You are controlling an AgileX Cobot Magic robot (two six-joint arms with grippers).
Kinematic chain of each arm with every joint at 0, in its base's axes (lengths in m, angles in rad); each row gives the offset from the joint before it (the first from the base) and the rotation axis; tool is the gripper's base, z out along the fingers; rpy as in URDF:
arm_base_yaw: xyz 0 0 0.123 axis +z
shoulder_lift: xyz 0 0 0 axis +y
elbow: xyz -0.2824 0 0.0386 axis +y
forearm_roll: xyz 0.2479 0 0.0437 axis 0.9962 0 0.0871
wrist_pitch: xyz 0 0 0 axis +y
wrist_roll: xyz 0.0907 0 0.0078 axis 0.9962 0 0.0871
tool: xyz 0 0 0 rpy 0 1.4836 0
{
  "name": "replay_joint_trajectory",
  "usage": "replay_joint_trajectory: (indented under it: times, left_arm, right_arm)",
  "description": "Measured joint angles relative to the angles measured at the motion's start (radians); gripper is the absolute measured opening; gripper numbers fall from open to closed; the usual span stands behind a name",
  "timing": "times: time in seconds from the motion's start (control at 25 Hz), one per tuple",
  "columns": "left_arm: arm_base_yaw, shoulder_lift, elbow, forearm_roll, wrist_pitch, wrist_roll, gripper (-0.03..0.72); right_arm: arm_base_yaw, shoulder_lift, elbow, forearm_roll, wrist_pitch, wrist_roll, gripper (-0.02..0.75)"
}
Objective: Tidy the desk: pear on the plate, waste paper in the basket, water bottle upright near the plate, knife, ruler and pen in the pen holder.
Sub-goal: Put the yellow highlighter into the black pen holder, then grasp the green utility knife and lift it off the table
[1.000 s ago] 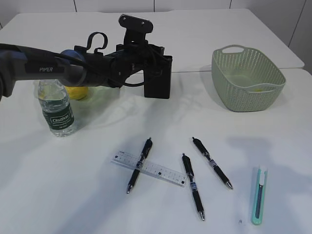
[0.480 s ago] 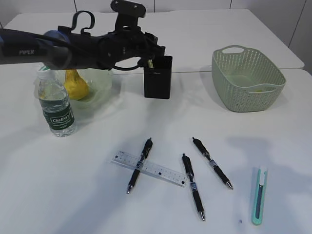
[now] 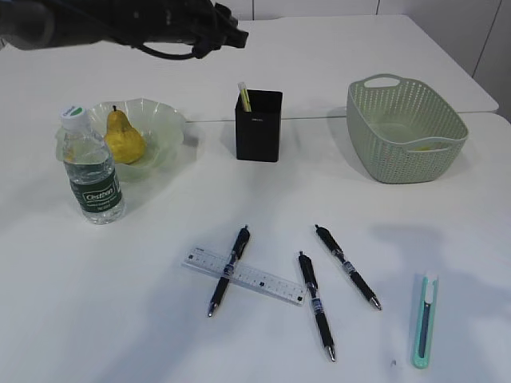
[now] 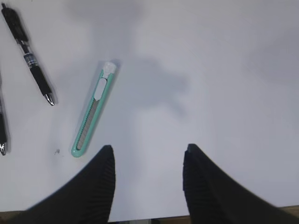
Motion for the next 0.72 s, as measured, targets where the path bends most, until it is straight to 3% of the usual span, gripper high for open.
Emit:
replay_joint_trajectory:
  times: [0.4, 0.72]
  left_arm:
    - [0.072, -0.241, 0.0, 0.074, 0.424, -0.005, 0.244]
    - [0.219, -0.411, -0.074, 0.069, 0.963, -0.127, 0.244]
  right_arm:
    - [0.0, 0.0, 0.0, 0.054, 0.079, 0.0, 0.386]
    - [0.0, 0.0, 0.0, 0.138, 0.133, -0.008, 0.386]
